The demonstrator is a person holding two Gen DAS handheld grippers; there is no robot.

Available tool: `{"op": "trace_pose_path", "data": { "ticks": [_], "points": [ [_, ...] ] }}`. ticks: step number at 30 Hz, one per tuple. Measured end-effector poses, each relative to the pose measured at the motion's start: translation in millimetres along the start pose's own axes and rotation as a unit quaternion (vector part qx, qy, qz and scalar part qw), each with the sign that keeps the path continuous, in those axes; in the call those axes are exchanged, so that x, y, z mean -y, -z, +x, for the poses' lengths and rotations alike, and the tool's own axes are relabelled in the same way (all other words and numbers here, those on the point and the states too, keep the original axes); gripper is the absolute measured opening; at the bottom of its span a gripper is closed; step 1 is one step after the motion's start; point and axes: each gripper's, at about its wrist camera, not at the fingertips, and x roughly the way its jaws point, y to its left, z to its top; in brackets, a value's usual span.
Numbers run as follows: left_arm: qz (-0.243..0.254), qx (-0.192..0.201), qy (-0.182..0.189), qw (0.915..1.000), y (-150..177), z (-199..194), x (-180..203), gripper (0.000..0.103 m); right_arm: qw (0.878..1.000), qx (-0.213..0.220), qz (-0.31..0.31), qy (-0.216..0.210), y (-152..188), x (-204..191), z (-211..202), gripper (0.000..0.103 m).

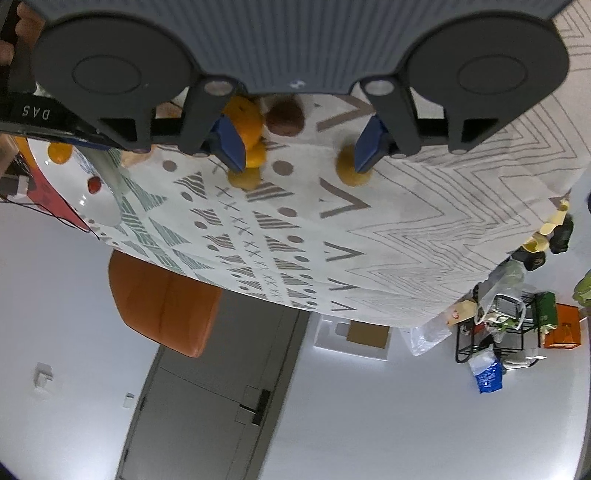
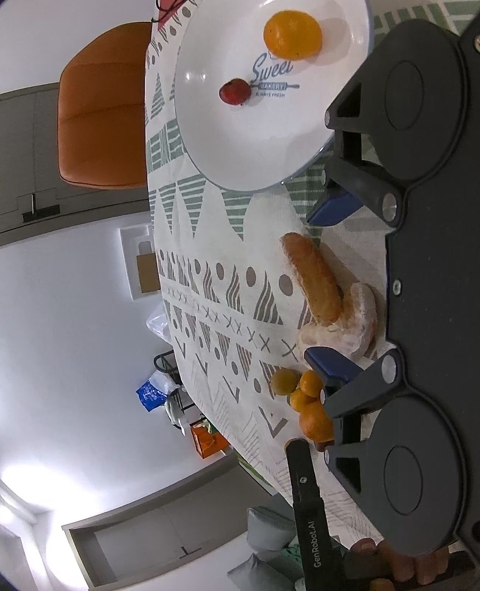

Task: Organize fruits
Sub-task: 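Grasp the peeled bread-like fruit piece with the right gripper while the left grasps a yellow fruit, then carry the peeled piece and yellow fruit to the white plate with both grippers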

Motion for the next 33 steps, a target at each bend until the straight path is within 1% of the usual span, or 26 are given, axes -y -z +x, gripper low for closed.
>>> {"op": "trace_pose_path", "data": {
  "ticks": [6,7,10,16,17,18,19,20,21,22,27,33],
  "points": [
    [-0.005,0.005,-0.017,0.9998,-4,5,-9,0.064,1.0,-0.009,0.0,0.004,-3,-2,11,0.061],
    [-0.006,0.003,-0.02,0.9998,-4,7,-11,0.063,1.0,-0.011,0.0,0.005,-3,-2,13,0.058],
    [-0.014,-0.004,-0.024,0.9996,-5,15,-18,0.059,1.0,-0.019,0.001,0.007,-4,-4,21,0.053],
    [-0.021,-0.01,-0.034,0.9991,-5,25,-26,0.048,1.0,-0.025,-0.002,0.018,-7,-10,32,0.054],
    [-0.021,-0.009,-0.037,0.9991,-5,25,-26,0.044,0.999,-0.025,-0.004,0.021,-8,-11,33,0.054],
    [-0.02,-0.009,-0.039,0.999,-5,26,-26,0.038,0.999,-0.025,-0.006,0.023,-8,-12,34,0.054],
    [-0.018,-0.009,-0.041,0.999,-5,27,-26,0.034,0.999,-0.025,-0.008,0.028,-8,-13,34,0.045],
    [-0.015,-0.008,-0.045,0.9988,-6,27,-26,0.026,0.999,-0.024,-0.01,0.035,-8,-13,34,0.027],
    [-0.014,-0.008,-0.046,0.9988,-6,28,-25,0.024,0.999,-0.026,-0.012,0.039,-8,-13,35,0.022],
    [-0.014,-0.008,-0.047,0.9988,-6,28,-25,0.024,0.999,-0.027,-0.009,0.034,-9,-11,35,0.02],
    [-0.017,-0.003,-0.04,0.9991,-7,22,-22,0.024,0.999,-0.015,-0.015,0.025,-7,-12,25,0.019],
    [-0.001,0.015,-0.021,0.9997,-13,7,-5,0.024,1.0,0.012,-0.007,0.02,-12,-9,5,0.019]
  ]
}}
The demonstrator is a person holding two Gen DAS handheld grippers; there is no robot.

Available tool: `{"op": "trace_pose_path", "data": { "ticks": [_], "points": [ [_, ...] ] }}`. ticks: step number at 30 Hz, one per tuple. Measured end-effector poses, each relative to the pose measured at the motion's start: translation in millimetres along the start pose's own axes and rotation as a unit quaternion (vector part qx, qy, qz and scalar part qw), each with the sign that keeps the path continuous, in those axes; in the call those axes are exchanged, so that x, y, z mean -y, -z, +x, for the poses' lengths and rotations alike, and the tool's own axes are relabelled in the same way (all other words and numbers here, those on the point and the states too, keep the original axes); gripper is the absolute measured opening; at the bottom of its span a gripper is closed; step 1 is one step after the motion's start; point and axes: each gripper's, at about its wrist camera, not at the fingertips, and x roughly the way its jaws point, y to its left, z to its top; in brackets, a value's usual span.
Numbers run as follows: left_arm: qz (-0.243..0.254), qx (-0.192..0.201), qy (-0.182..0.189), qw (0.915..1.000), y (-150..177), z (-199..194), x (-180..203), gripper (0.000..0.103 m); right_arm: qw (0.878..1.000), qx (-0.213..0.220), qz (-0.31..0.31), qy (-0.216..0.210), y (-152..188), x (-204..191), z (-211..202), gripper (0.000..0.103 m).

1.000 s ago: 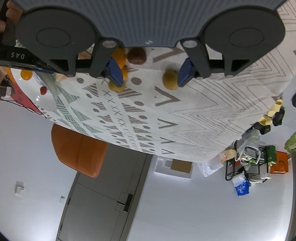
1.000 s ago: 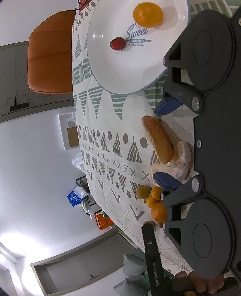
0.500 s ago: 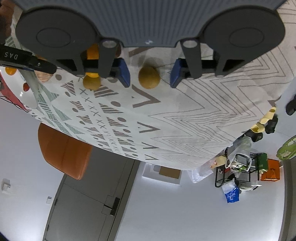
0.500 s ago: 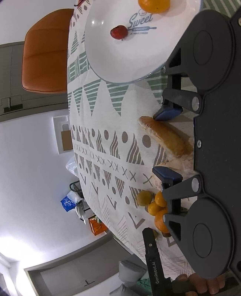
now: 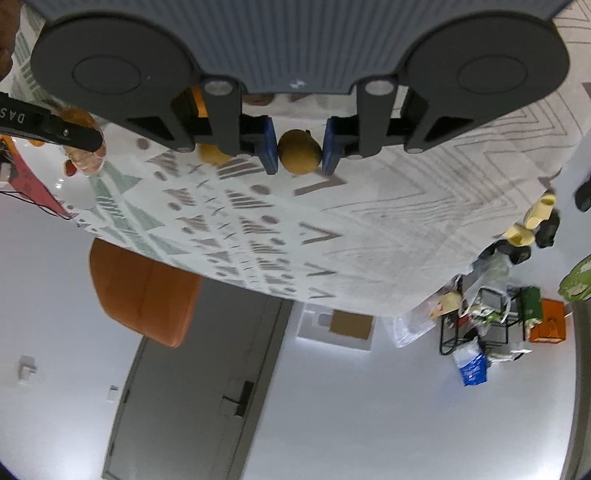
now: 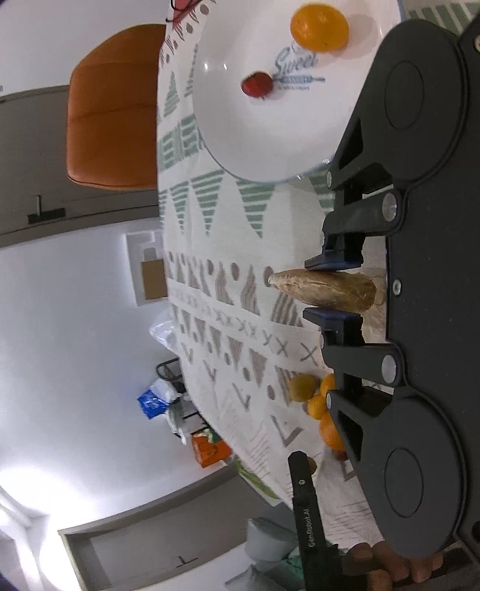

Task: Organize fruits
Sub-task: 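Carry the peeled piece and yellow fruit to the white plate with both grippers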

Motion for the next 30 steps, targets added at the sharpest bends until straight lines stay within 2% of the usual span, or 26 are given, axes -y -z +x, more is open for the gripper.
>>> {"op": "trace_pose_path", "data": {
  "ticks": [10,30],
  "points": [
    [0.031,0.014,0.031,0.9989,-2,-9,43,0.024,0.999,0.034,0.019,0.02,-1,24,-33,0.019],
    [0.084,0.007,0.089,0.9925,4,-3,115,0.024,0.992,0.067,0.063,0.083,9,88,-76,0.019]
  ]
}}
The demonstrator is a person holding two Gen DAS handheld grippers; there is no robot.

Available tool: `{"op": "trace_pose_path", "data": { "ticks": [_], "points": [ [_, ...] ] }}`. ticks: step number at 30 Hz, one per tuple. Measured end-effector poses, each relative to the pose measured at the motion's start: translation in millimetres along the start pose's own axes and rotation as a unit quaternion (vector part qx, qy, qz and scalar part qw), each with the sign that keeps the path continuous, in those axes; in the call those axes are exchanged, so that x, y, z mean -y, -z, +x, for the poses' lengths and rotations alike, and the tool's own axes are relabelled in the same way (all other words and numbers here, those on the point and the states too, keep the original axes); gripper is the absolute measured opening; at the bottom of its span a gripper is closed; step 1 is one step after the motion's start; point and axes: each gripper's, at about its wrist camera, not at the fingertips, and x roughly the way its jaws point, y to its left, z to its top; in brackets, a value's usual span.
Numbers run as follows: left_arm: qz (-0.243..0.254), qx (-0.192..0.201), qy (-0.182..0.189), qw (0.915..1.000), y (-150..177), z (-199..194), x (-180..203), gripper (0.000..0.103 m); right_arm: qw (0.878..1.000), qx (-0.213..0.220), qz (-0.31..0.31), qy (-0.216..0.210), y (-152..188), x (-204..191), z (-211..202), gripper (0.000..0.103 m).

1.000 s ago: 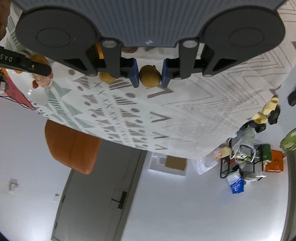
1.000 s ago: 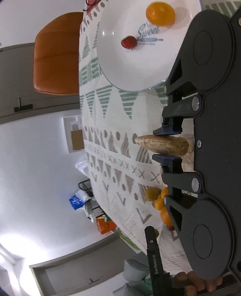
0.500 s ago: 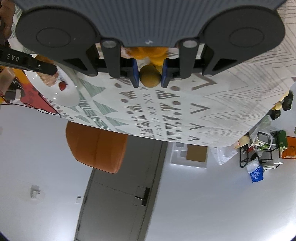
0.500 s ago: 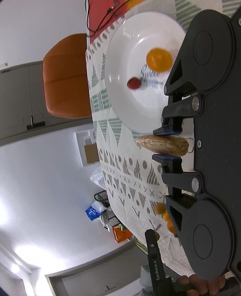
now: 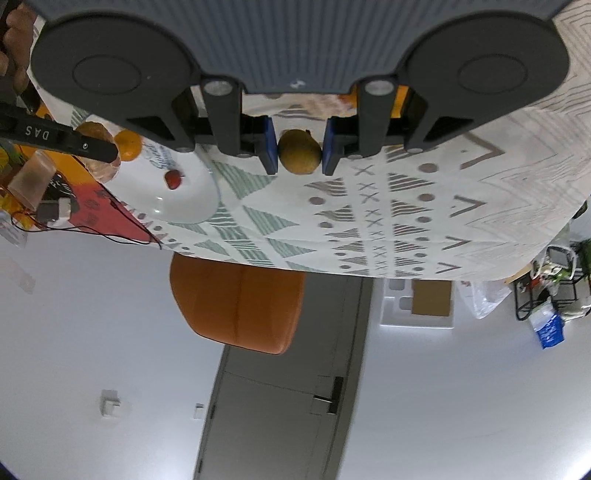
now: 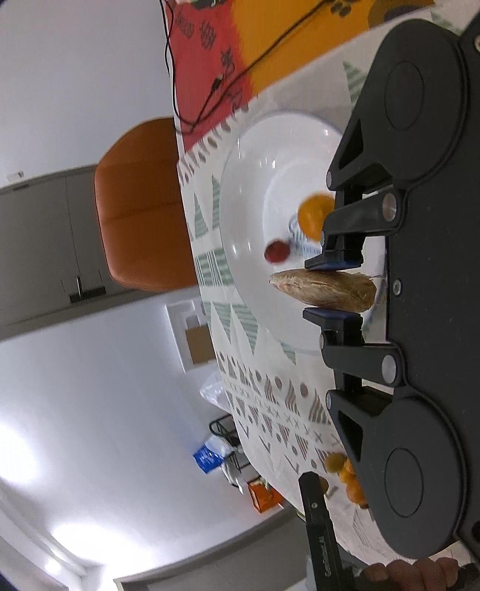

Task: Organize fruits
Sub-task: 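Carry the peeled piece and yellow fruit to the white plate with both grippers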

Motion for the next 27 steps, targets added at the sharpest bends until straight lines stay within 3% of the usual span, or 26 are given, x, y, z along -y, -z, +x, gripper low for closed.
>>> {"op": "trace_pose_path", "data": {
  "ticks": [15,19,27],
  "points": [
    [0.053,-0.012,0.029,0.9981,-6,24,53,0.024,0.998,0.018,0.038,0.052,1,53,-1,0.02],
    [0.065,-0.013,0.042,0.9969,-7,31,67,0.024,0.998,0.029,0.029,0.049,2,52,-6,0.041],
    [0.078,-0.017,0.065,0.9947,-7,41,91,0.024,0.998,0.032,0.04,0.039,10,62,-22,0.045]
  ]
}}
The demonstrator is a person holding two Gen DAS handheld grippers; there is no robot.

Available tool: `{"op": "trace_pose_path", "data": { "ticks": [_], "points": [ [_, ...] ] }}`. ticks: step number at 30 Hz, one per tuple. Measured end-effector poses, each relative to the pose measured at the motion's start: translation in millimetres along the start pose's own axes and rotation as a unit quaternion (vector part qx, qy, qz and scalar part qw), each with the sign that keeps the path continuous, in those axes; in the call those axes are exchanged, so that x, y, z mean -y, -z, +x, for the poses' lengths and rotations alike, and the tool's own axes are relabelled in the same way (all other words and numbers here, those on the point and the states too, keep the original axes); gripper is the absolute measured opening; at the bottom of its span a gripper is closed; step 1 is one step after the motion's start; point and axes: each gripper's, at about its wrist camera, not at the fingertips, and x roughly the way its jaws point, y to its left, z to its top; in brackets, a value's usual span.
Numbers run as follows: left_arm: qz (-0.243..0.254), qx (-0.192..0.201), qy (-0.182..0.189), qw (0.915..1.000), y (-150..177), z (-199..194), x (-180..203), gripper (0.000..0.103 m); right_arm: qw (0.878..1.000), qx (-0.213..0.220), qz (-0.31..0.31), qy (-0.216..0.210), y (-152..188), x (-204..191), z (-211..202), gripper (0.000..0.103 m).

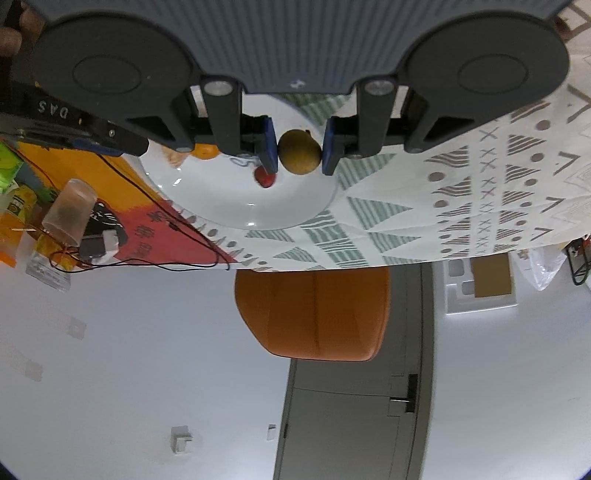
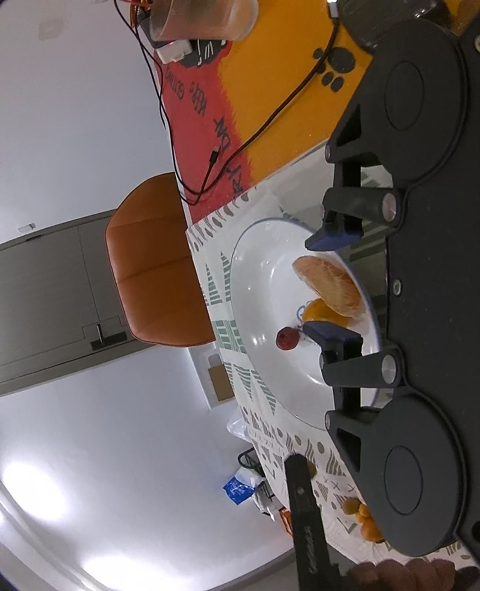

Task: Organize fruits
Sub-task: 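Carry the peeled piece and yellow fruit to the white plate with both grippers, then open both grippers to release the fruits onto the plate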

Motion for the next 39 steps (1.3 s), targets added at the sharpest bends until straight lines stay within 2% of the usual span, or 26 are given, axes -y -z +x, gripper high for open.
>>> {"op": "trace_pose_path", "data": {
  "ticks": [8,13,16,18,19,21,23,28,39],
  "points": [
    [0.0,-0.005,0.018,0.9998,0,7,16,0.024,1.0,0.006,-0.001,-0.006,1,3,-13,0.051],
    [-0.008,-0.004,0.02,0.9998,0,0,14,0.031,1.0,0.004,-0.001,-0.009,3,2,-15,0.054],
    [-0.014,-0.004,0.003,0.9999,1,-4,6,0.044,1.0,0.004,-0.003,-0.01,4,-1,-15,0.057],
    [-0.022,-0.003,-0.008,0.9997,2,-9,-1,0.06,1.0,0.005,-0.003,-0.012,4,-3,-16,0.058],
    [-0.024,-0.001,-0.014,0.9996,2,-11,-4,0.064,1.0,0.004,-0.003,-0.013,4,-4,-15,0.059],
    [-0.029,0.007,-0.028,0.9992,3,-17,-10,0.076,1.0,0.003,-0.001,-0.013,4,-6,-15,0.07],
    [-0.034,0.016,-0.041,0.9984,4,-23,-16,0.082,1.0,0.01,0.0,-0.013,4,-9,-16,0.088],
    [-0.046,0.026,-0.067,0.9963,3,-37,-32,0.092,1.0,0.021,-0.003,-0.023,3,-19,-19,0.102],
    [-0.062,0.042,-0.087,0.9934,7,-67,-60,0.102,0.999,0.017,-0.028,-0.031,5,-40,-18,0.103]
  ]
}}
